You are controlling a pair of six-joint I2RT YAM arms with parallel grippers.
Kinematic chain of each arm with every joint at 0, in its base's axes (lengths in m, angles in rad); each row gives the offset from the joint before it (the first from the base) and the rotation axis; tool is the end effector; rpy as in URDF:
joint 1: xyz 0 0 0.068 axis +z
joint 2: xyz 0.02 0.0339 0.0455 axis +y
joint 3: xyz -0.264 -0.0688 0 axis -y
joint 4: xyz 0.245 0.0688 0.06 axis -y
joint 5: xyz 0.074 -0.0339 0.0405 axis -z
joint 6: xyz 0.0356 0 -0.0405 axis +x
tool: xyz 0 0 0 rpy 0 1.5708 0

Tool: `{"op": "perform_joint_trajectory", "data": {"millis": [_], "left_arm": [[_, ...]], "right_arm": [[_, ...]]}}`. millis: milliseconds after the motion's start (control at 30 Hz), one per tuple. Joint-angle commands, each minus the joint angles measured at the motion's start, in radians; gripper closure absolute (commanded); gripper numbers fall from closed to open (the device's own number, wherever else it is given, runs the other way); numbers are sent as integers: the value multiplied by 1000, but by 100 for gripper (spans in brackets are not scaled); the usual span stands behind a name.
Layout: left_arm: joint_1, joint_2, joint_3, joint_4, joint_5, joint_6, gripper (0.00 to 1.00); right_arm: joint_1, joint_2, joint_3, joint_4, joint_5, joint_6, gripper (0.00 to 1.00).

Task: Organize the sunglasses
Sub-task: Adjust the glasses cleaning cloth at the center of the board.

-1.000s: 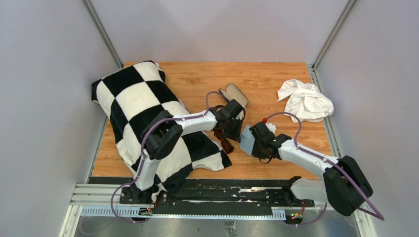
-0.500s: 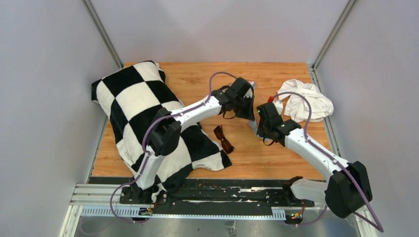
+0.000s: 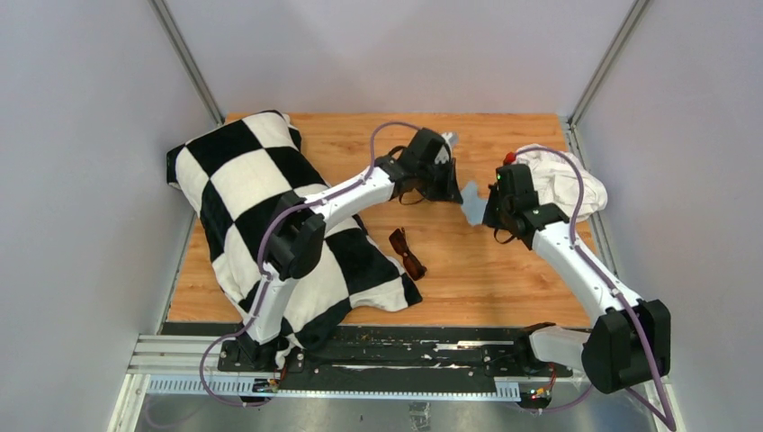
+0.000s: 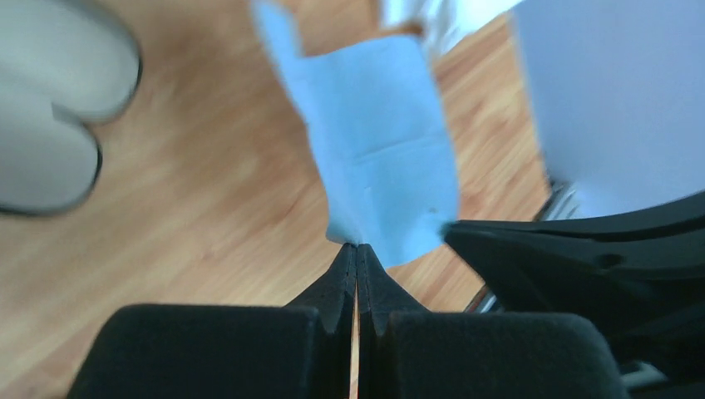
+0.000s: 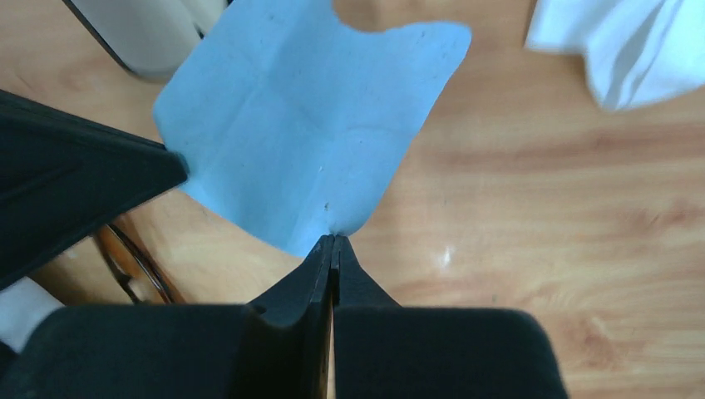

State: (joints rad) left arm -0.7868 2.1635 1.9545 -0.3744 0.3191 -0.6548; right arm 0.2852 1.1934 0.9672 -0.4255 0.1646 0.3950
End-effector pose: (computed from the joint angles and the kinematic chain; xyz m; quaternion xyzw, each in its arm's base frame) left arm 0.3519 -0.3687 0.2809 0.1325 0.8625 -0.4139 0.2592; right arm 0.2528 0.0680 0.2963 0.0854 0.8899 0.0780 0.4413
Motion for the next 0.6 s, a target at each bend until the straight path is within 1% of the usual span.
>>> {"op": "perform_joint_trajectory", "data": {"millis": [0, 33, 100, 167, 267, 367, 467, 567], "left_arm": [[-8, -17, -225, 57, 66, -13, 100], [-13, -30, -300, 77, 78, -17, 100], [-31, -54, -399, 119, 90, -19, 100], [-52, -65, -459, 126, 99, -25, 100], [-87, -77, -499, 95, 74, -4, 100], [-102, -93, -538, 92, 54, -18, 100], [-110, -112, -563, 90, 53, -34, 100], [-120, -123, -569, 55, 37, -34, 100]], "right_arm": [[-2, -18, -178, -62, -101, 59, 100], [-1, -24, -218, -62, -110, 68, 100], [1, -39, -295, -59, -136, 87, 100], [3, -52, -362, -60, -149, 86, 100], [3, -66, -400, -87, -199, 82, 100], [5, -76, -410, -111, -251, 88, 100], [8, -76, -404, -143, -261, 101, 100], [13, -88, -415, -151, -261, 115, 100]]}}
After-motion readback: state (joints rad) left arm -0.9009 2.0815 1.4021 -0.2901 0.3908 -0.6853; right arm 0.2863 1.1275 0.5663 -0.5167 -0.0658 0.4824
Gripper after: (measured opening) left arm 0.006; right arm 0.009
